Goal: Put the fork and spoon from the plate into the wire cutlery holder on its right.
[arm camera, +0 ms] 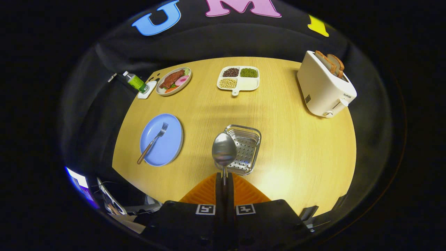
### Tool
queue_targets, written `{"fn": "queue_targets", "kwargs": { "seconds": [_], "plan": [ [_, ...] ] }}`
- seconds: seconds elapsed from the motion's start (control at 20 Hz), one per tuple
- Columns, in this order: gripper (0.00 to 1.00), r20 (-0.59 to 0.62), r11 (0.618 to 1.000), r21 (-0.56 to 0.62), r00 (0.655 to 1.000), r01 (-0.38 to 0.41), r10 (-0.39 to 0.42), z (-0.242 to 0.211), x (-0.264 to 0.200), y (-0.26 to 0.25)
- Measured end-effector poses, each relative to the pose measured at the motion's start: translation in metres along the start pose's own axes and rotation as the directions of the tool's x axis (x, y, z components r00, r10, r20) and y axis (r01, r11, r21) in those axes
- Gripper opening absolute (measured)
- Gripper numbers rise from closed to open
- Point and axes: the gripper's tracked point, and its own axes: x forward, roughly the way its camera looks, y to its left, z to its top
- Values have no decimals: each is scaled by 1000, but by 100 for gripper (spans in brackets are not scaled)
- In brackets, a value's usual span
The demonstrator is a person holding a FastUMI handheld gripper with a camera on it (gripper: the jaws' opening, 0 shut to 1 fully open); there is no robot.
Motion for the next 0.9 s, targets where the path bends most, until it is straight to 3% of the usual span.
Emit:
{"fn": "queue_targets", "kwargs": {
  "seconds": [0.55,0.9],
  "plan": [
    [7,-153,998,-51,987,48,-55,0,38,-23],
    [12,-126,998,24,991,53,-50,17,39,-28]
  ]
}}
